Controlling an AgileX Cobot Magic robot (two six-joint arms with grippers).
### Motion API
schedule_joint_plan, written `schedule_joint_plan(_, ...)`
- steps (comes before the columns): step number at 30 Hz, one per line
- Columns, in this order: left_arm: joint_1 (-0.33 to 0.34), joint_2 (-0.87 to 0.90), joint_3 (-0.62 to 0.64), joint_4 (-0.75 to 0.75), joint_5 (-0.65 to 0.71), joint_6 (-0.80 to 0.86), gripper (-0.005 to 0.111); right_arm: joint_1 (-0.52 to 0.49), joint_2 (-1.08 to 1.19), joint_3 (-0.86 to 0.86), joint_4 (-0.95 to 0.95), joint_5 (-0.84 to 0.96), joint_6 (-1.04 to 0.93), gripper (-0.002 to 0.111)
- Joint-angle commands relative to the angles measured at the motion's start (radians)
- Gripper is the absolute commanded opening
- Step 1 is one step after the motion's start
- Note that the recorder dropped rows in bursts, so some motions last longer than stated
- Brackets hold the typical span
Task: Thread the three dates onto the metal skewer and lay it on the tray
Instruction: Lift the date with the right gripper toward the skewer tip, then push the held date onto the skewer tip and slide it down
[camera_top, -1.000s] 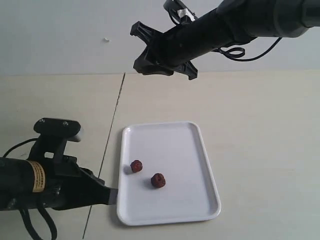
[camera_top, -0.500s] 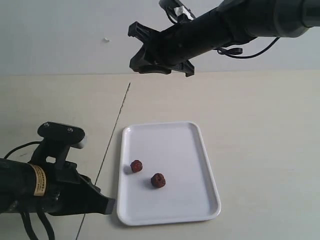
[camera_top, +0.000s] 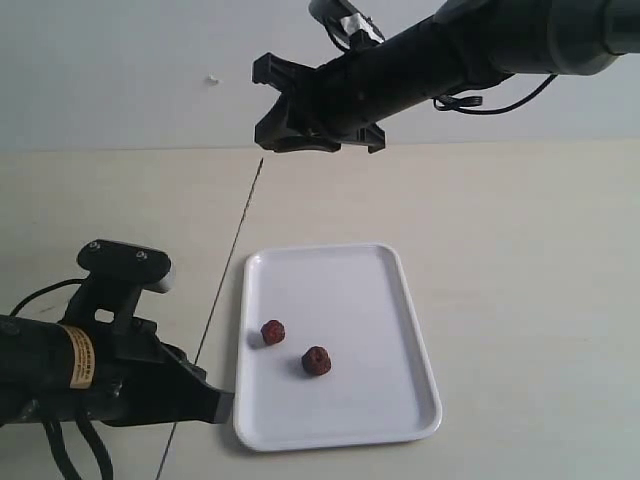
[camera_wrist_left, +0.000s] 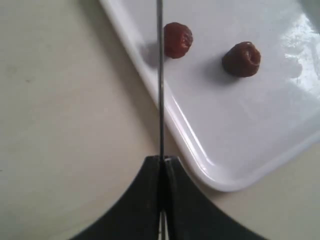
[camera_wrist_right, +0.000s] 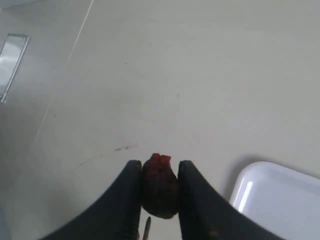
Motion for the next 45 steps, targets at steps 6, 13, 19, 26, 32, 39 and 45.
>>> schedule_joint_plan(6, 0.003, 0.002, -0.006, 0.005, -0.018, 0.008, 0.0, -0.004, -0.009, -0.004, 0.004, 0.04, -0.036, 0.023)
schedule_joint_plan(13, 0.003, 0.002, -0.006, 0.005, -0.034, 0.008, 0.0, 0.008, -0.009, -0.004, -0.005, 0.069, -0.052, 0.023)
schedule_joint_plan(19, 0.003, 0.002, -0.006, 0.005, -0.051, 0.001, 0.0, 0.052, -0.009, -0.004, -0.008, 0.031, -0.061, 0.023)
schedule_joint_plan(26, 0.003, 0.002, -0.006, 0.003, -0.105, -0.063, 0.0, 0.054, -0.009, -0.004, -0.019, 0.03, -0.061, 0.023)
schedule_joint_plan(32, 0.003, 0.002, -0.042, 0.003, -0.135, -0.08, 0.0, 0.054, -0.009, -0.004, -0.019, 0.055, -0.061, 0.023)
schedule_joint_plan(39, 0.032, 0.002, -0.135, 0.003, -0.111, -0.08, 0.0, 0.054, -0.009, -0.004, -0.04, 0.082, -0.064, 0.023)
schedule_joint_plan(45, 0.088, 0.002, -0.169, 0.003, -0.091, -0.102, 0.0, 0.054, -0.009, -0.004, -0.048, 0.077, -0.071, 0.023)
